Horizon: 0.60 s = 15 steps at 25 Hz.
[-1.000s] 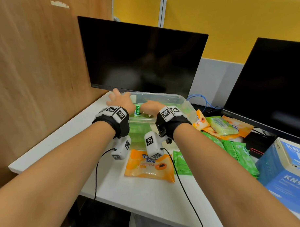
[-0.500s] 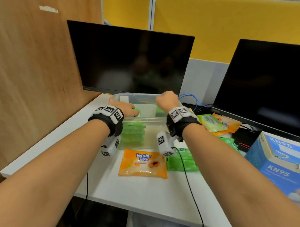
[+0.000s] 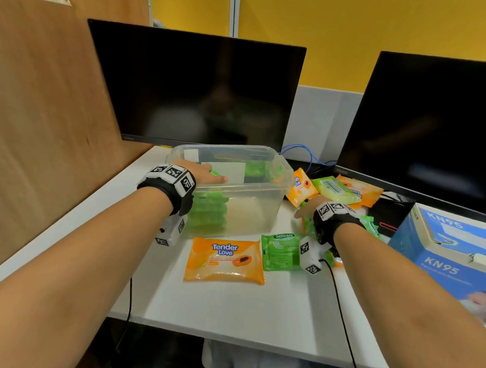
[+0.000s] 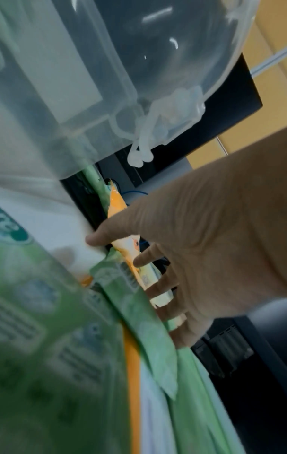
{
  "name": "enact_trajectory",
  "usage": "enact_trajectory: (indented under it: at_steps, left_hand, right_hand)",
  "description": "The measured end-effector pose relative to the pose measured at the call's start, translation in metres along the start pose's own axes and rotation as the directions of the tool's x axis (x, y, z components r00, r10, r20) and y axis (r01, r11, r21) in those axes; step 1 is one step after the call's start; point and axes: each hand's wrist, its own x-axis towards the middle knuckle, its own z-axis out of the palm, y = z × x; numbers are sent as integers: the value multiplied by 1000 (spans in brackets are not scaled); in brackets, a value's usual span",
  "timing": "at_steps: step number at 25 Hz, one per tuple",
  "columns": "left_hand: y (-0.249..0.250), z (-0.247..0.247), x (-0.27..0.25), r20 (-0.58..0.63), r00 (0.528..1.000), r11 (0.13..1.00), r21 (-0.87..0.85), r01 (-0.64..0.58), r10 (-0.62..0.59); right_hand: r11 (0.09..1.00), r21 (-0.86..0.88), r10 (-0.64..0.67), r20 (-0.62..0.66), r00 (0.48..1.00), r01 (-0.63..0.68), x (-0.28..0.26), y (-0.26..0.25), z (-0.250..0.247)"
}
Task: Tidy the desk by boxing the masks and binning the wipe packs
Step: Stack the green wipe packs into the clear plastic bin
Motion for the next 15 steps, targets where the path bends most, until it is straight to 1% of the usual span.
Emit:
enact_trajectory:
  at_steps: [1,2,4,5,6,7,8,9,10,11,12,13,14,15]
  left_hand:
    - [0,0,0,9,1000,998,-56,-12,12]
    - [1,1,1,13,1000,995,-101,-18,19]
    - [1,2,5,23,999,988,-152,-19,23]
    - [2,3,6,33,999,986,-168,-20,26]
    - [2,3,8,44,999,983,-185,-22,31]
    - [2,4,10,53,998,980,-197,-21,33]
    - [3,4,11,56,998,979,-202,-22,34]
    - [3,4,11,57,998,979,-201,-24,36]
    - [4,3,11,58,998,980,-199,-26,39]
    - [5,3,11,57,997,980,-194,-30,42]
    - [5,2,10,53,998,981,-192,-35,46]
    - [5,2,10,49,998,981,-191,-37,47]
    - [5,2,10,46,998,981,-190,-35,45]
    - [5,2,9,45,998,981,-190,-33,43]
  right_hand:
    - [999,-49,6,-6,1000,-6,-32,-3,-5]
    - [995,-95,-5,-38,999,1,-36,-3,-1]
    - [995,-88,-45,-95,994,36,-38,0,7]
    - [996,-84,-42,-87,995,34,-36,1,8]
    - [1000,-9,-23,-70,997,22,-35,4,5]
    - [995,86,-40,-80,996,47,-30,7,0]
    - [978,196,-56,-89,994,73,-25,11,-7]
    - [934,349,-58,-66,996,78,-23,12,-15]
    - [857,510,-67,-40,997,78,-28,13,-24]
    - [751,658,-68,-6,998,55,-33,14,-31]
    - [606,795,-64,38,997,8,-41,15,-35]
    - [444,894,-68,93,993,-53,-45,15,-40]
    - [315,943,-105,145,984,-105,-47,15,-45]
    - [193,974,-154,150,977,-119,-49,12,-50]
